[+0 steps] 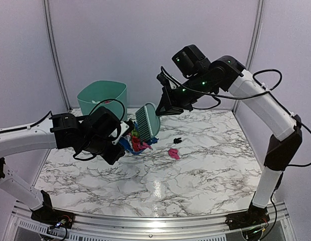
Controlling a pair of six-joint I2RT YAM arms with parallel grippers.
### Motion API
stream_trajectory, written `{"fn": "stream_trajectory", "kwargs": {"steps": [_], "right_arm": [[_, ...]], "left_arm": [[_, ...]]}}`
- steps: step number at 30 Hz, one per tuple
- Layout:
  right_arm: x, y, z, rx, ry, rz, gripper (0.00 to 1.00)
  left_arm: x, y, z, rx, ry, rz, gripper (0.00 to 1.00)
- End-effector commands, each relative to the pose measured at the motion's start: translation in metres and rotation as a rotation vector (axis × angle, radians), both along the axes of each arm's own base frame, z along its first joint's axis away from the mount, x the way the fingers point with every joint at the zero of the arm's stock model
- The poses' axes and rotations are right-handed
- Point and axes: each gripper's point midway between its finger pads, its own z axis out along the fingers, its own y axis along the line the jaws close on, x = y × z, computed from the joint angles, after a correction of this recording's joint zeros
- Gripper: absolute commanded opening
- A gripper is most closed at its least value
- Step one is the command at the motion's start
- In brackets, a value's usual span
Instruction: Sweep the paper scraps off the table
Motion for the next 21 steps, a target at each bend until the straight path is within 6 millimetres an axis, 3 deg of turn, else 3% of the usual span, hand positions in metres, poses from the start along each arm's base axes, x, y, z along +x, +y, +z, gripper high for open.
{"fn": "stream_trajectory", "kwargs": {"steps": [1, 16, 21], "right_arm": [[0.008, -0.010, 0.034, 0.068, -0.083, -0.043, 0.00], [0.019, -0.017, 0.073, 0.181, -0.200, -0.088, 0.00], [0.031, -0.036, 0.099, 0.212, -0.301, -0.207, 0.00]], "left_arm": [[0.008, 0.002, 0.014, -0.024, -0.031, 0.009, 0.00], [0.015, 0.001, 0.028, -0.086, -0.020, 0.052, 0.00], [0.018, -0.003, 0.044, -0.136, -0.022, 0.056, 0.00]]}}
